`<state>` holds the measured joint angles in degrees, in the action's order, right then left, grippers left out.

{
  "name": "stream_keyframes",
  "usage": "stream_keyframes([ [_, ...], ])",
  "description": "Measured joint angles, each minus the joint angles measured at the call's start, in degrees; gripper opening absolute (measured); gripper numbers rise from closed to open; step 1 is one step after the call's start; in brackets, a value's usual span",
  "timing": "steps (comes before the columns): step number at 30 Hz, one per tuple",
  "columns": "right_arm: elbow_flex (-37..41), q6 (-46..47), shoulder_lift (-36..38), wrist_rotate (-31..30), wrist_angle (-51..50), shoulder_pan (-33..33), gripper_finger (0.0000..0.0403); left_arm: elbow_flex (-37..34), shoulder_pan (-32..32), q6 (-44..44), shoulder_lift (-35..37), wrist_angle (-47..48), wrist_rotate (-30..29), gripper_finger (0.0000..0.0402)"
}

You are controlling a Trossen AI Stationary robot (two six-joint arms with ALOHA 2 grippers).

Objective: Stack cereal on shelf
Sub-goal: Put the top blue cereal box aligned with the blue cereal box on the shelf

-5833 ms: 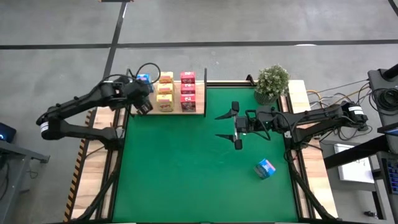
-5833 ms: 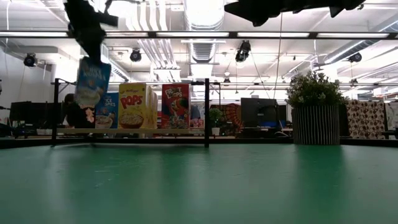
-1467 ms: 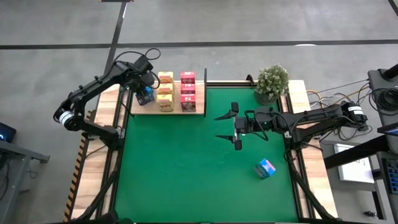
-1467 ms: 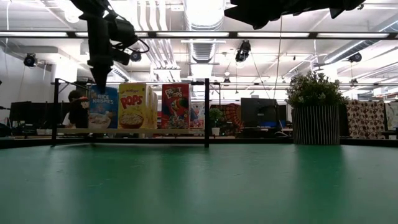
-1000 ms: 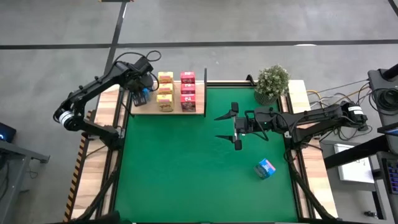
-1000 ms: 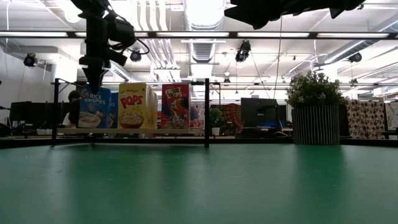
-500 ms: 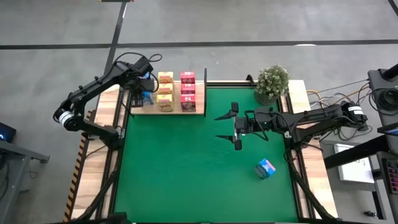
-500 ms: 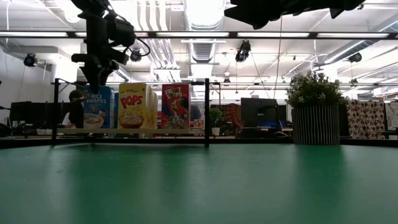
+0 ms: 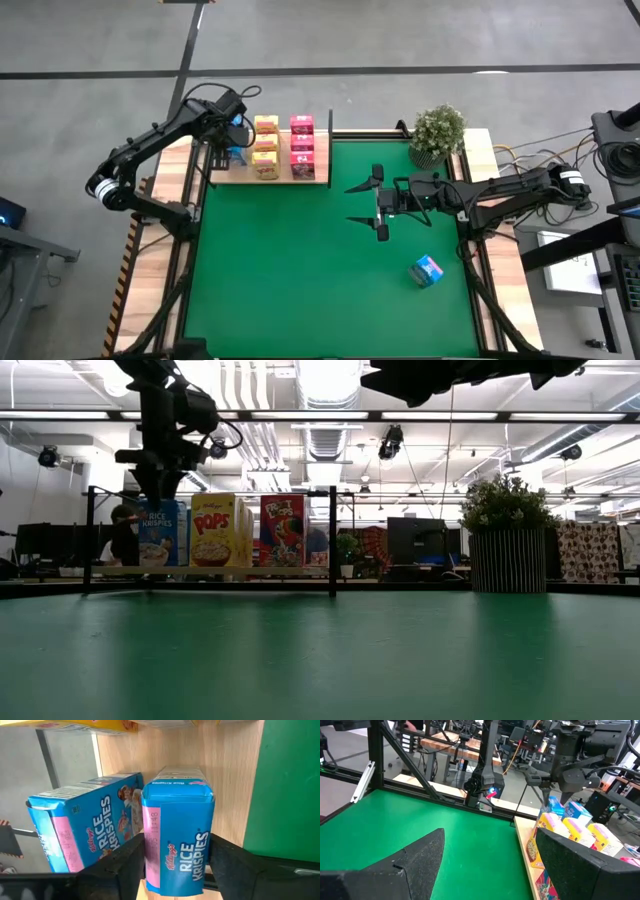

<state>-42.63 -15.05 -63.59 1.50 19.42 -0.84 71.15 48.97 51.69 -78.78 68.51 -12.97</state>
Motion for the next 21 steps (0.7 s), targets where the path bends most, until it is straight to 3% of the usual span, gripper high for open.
stream_keyframes([
  [12, 0.0, 0.03, 0.0, -0.02, -0.01, 0.0, 0.0304, -0.04, 0.05, 0.16, 0.86, -1.29, -3.74, 0.0207],
  [21, 0.0, 0.03, 0.0, -0.02, -0.25, 0.0, 0.0304, 2.01, -0.09, -4.35, 4.17, -0.84, -4.07, 0.0206],
])
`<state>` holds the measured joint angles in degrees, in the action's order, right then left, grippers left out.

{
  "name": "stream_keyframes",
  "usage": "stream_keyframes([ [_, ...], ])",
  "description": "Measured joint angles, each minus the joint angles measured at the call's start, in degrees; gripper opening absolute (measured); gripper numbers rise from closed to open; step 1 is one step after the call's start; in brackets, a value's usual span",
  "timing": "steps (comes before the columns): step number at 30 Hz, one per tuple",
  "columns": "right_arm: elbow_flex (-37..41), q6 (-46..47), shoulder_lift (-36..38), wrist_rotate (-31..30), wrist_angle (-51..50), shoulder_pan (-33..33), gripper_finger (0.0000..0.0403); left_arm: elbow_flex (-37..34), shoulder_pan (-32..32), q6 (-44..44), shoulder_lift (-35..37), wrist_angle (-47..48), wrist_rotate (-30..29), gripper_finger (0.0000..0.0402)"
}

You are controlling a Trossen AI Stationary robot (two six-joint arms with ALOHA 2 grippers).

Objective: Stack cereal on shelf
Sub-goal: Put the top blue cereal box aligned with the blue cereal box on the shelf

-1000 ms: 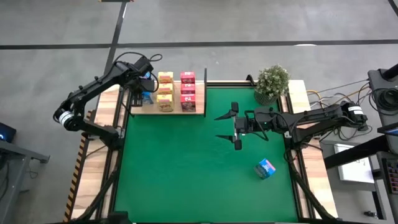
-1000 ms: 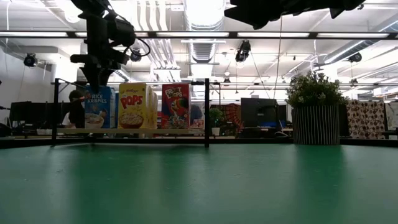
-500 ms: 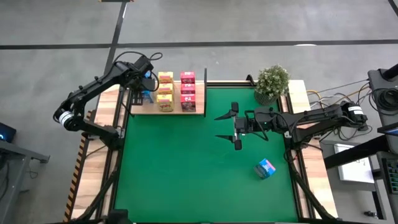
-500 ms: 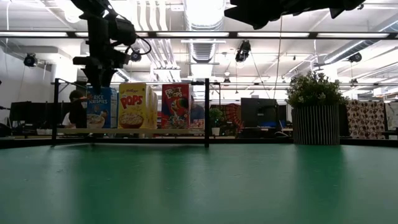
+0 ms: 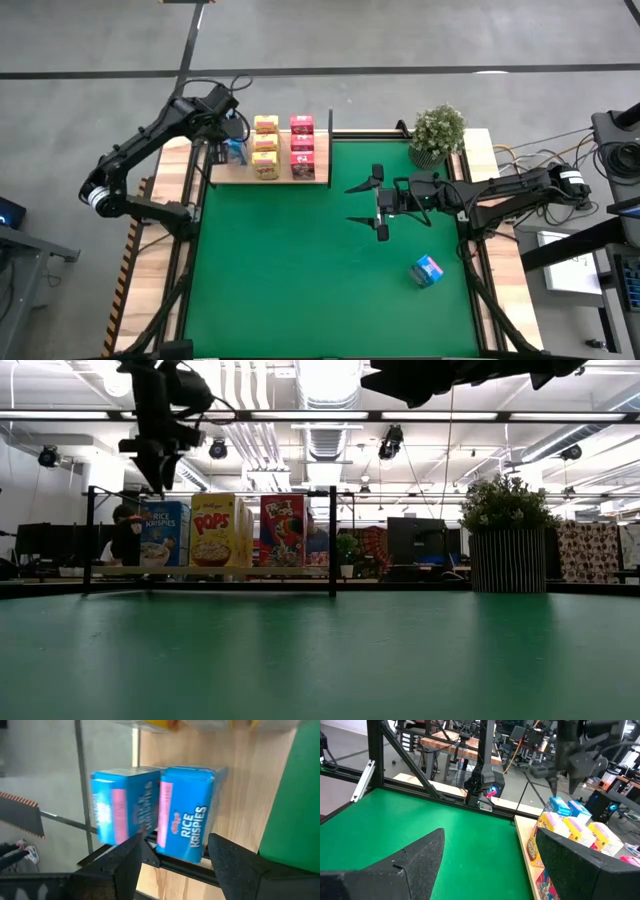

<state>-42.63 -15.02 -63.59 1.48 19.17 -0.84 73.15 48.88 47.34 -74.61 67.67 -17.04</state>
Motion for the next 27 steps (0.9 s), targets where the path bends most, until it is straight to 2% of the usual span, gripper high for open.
stream_keyframes([
  [5, 0.0, 0.28, 0.0, 0.0, -0.1, 0.0, 0.0304, 3.19, -0.92, -5.04, 0.6, 1.86, 0.64, 0.0206],
  [7, 0.0, 0.48, 0.0, 0.0, -0.1, 0.0, 0.0304, 4.52, -1.14, -9.57, 0.6, 1.71, 2.96, 0.0206],
  [11, 0.0, 0.5, 0.0, 0.0, -0.14, 0.0, 0.0304, 5.41, -1.1, -19.71, 0.62, -1.93, 11.95, 0.0197],
  [14, 0.0, 0.76, 0.0, 0.0, -0.41, 0.0, 0.0304, 4.31, -1.14, -20.89, 0.63, -3.78, 15.03, 0.0168],
  [18, 0.0, 0.94, 0.0, 0.0, -0.7, 0.0, 0.0304, 1.39, -1.09, -20.92, 0.19, -4.93, 13.24, 0.0106],
  [21, 0.0, 0.94, 0.0, 0.0, -0.8, 0.0, 0.0304, -0.12, -0.97, -20.89, -0.2, -4.89, 6.04, 0.0052],
  [23, 0.0, 0.91, 0.0, 0.0, -0.77, 0.0, 0.0304, -0.4, -0.92, -20.91, -0.21, -4.95, 3.97, 0.0021],
  [25, 0.0, 0.91, 0.0, 0.0, -0.77, 0.0, 0.0304, -0.5, -0.82, -20.91, -0.21, -5.1, 3.93, 0.0006],
  [27, 0.0, 0.91, 0.0, 0.0, -0.75, 0.0, 0.0304, -0.56, -0.79, -20.92, -0.21, -5.16, 3.99, 0.0008],
])
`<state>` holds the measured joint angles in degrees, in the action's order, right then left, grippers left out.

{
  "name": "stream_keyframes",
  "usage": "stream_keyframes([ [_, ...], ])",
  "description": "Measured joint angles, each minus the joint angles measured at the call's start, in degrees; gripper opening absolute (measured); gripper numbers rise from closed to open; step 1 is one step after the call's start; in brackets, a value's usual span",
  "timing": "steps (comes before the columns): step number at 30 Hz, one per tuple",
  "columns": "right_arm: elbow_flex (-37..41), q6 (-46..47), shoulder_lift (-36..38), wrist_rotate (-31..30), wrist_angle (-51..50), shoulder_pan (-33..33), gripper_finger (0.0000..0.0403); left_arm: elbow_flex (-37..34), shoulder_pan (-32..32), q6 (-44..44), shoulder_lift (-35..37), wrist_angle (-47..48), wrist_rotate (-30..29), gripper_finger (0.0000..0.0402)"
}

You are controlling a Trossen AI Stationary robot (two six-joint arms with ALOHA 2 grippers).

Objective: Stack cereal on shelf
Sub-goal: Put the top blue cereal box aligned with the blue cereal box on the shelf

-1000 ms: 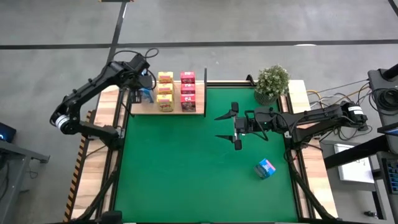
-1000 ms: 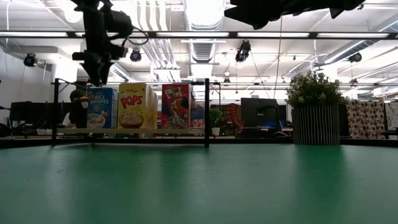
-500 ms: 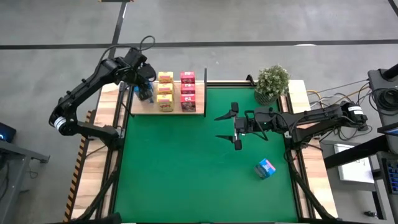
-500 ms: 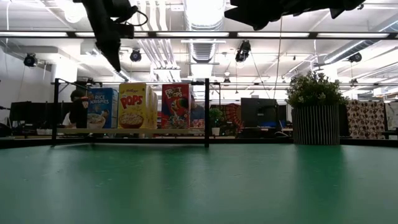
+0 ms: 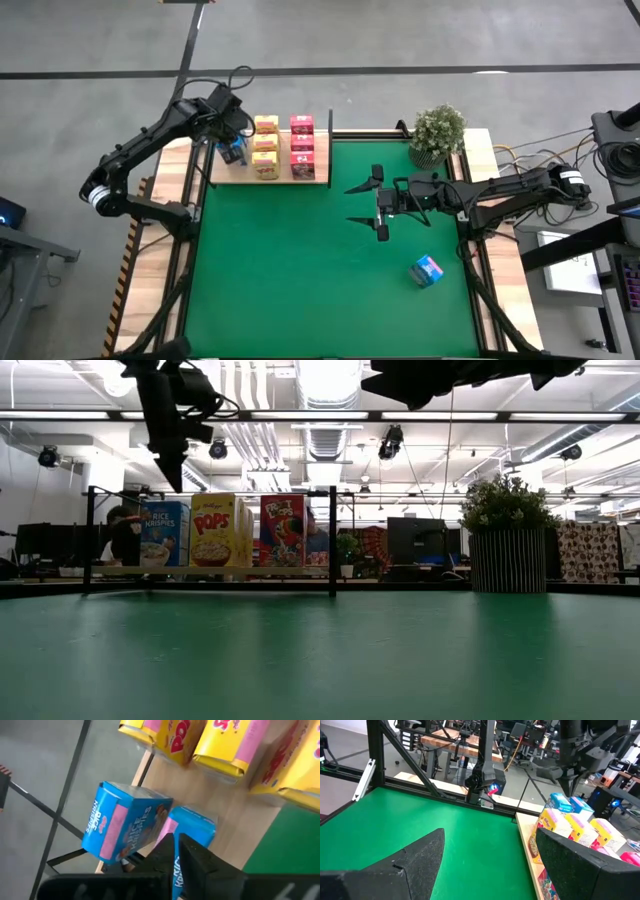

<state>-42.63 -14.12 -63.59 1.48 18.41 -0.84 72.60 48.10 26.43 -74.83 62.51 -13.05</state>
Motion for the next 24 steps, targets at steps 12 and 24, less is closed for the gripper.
stream_keyframes([
  [12, 0.0, -0.01, 0.0, 0.0, -0.15, 0.0, 0.0304, -3.39, 0.02, -0.01, -0.09, -2.9, 0.52, 0.0],
  [24, 0.0, -0.03, 0.0, -0.01, -0.17, 0.0, 0.0304, -3.39, 0.02, -0.43, -0.07, -2.94, 0.08, 0.0],
])
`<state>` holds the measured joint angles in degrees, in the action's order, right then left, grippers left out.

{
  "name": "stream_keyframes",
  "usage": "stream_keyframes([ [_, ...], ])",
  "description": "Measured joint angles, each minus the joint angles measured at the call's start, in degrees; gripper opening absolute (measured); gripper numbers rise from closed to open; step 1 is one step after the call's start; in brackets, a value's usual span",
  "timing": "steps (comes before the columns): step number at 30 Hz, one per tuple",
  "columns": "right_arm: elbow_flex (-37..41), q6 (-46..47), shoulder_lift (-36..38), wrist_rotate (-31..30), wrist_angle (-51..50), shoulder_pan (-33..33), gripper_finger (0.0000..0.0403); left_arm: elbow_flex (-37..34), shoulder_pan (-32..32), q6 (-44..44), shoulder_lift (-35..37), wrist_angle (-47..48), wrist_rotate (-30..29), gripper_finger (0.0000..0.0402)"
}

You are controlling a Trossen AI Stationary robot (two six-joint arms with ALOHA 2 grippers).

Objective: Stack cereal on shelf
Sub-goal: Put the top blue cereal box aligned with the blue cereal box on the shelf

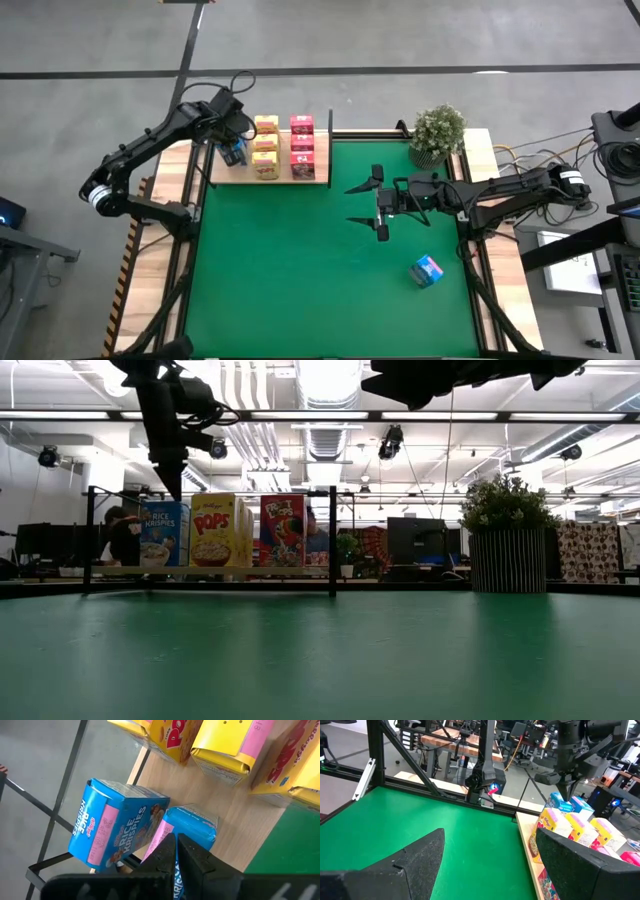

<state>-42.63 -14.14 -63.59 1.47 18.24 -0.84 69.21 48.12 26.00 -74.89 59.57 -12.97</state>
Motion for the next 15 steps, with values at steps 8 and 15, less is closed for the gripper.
stream_keyframes([
  [8, 0.0, 0.0, 0.0, 0.0, 0.0, -0.01, 0.0304, 0.0, 0.0, -0.24, -0.02, 0.0, 0.0, 0.0],
  [15, 0.0, 0.0, 0.0, 0.0, 0.0, -0.01, 0.0304, 0.0, 0.0, -1.07, -0.01, -0.01, -0.02, 0.0],
])
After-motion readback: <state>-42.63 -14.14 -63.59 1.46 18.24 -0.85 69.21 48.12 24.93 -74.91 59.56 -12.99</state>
